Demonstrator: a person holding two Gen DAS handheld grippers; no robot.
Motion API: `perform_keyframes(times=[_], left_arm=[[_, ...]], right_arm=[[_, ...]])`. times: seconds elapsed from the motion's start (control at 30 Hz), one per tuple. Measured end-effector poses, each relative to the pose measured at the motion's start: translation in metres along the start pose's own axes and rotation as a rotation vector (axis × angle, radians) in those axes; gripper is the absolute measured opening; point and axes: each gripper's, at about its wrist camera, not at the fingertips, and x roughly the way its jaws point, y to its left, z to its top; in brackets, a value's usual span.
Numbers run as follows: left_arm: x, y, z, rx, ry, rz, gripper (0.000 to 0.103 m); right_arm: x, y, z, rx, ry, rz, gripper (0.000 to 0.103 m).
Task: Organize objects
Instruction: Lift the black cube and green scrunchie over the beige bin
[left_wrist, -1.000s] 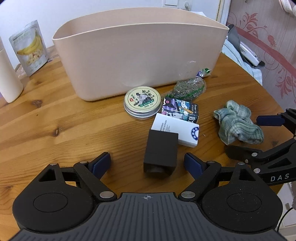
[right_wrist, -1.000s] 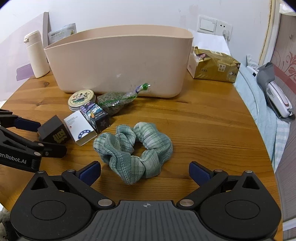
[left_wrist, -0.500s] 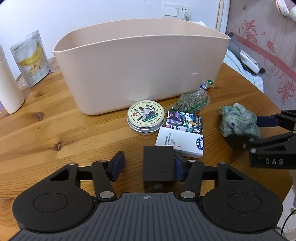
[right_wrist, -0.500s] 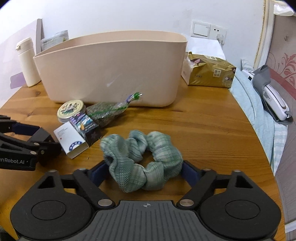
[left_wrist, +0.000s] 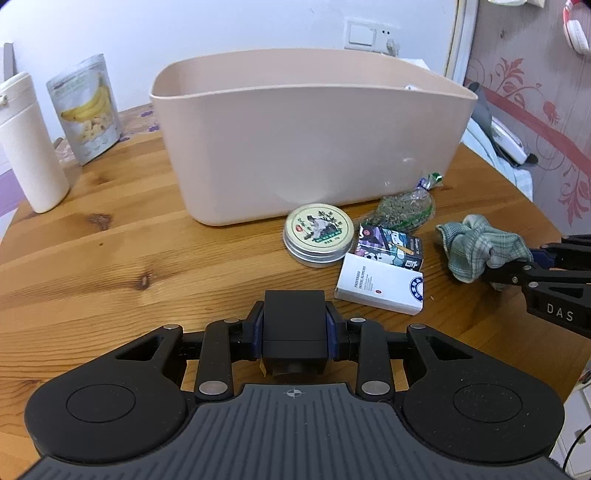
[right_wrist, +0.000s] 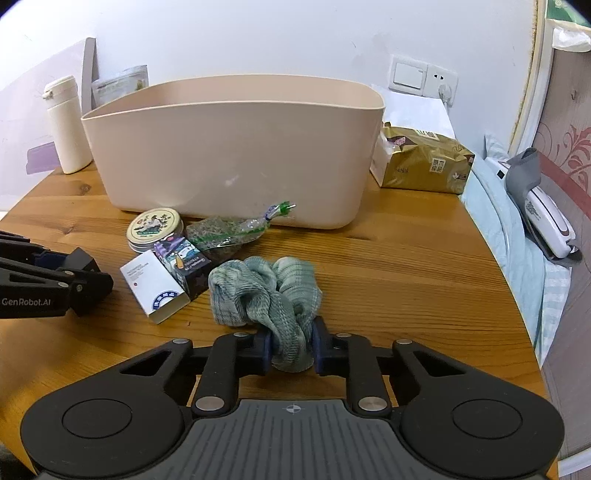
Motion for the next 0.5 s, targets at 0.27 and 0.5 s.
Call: perform_keyframes(times=[0.27, 0.5], left_arm=[[-0.017, 0.007, 0.003, -0.019, -0.043, 0.016, 0.032], [-0.037, 0.013, 0.017, -0.034, -0.111, 0.036, 0.032]], right_arm=[[-0.016, 0.000, 0.001, 0.003, -0.037, 0.003, 0.017], [-0.034, -0.005, 0.010, 0.006, -0.087, -0.012, 0.017]])
